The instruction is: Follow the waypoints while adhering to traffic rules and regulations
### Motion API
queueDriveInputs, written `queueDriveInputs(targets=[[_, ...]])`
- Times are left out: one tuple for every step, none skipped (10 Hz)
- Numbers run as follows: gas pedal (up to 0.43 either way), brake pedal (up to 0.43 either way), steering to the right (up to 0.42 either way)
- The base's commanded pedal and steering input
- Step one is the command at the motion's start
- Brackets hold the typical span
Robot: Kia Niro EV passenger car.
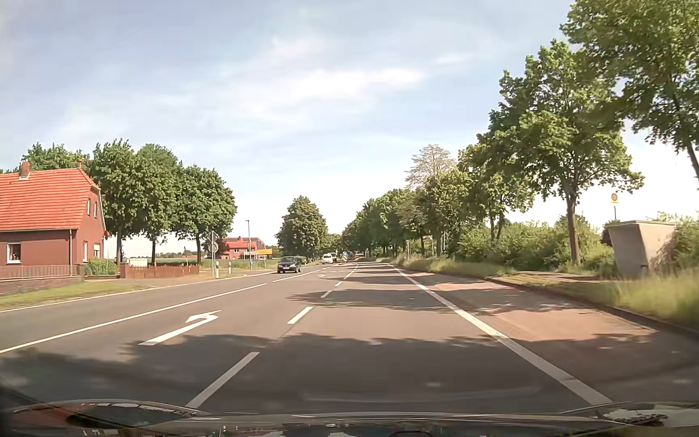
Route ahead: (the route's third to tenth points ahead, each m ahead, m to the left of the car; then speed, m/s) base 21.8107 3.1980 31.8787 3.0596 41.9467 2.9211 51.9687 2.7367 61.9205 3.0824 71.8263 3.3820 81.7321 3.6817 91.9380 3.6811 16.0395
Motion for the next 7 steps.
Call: queueDriveInputs(targets=[[0.138,0.0,0.001],[0.138,0.0,0.0],[0.138,0.0,0.0],[0.138,0.0,0.0],[0.138,0.0,-0.001],[0.138,0.0,-0.002],[0.138,0.0,-0.002]])
